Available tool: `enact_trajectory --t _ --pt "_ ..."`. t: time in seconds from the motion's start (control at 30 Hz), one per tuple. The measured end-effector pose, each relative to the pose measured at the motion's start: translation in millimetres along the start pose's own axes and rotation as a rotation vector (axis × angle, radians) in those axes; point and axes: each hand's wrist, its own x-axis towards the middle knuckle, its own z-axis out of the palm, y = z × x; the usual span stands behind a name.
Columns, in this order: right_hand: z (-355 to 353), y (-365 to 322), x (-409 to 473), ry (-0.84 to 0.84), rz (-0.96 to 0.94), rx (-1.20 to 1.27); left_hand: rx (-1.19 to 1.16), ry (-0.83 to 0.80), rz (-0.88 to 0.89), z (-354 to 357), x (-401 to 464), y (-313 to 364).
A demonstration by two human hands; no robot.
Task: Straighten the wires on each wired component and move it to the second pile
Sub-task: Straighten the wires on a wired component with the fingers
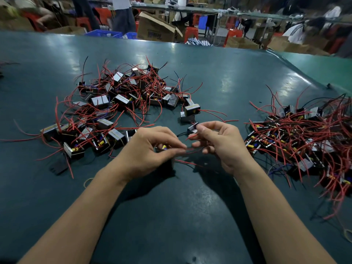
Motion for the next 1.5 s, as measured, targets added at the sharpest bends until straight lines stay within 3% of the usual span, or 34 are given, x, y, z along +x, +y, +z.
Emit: enact_trajectory --t 0.13,0.37,0.53,0.67,1.0,1.5 --pt "2 -2 -4 -0.069 -0.02 -0.034 0.064 0.225 -0.044 10 1 -3" --pt "2 -4 -6 -0.131 0.015 -0.032 0.187 0.282 -0.029 24 2 0" --pt "0 -5 -5 -0.064 0.089 0.052 0.215 0.286 -0.097 24 3 0" --pt "-1 -3 -5 -0.019 0.143 -0.015 0.227 0.24 -0.138 26 3 -3" --pt "-2 -3 -6 -0.137 -0.035 0.043 0.129 0.203 -0.087 27 3 -7" --pt "5 -1 -6 -0.114 -0.155 0.079 -0.015 0.282 -0.122 28 5 -12"
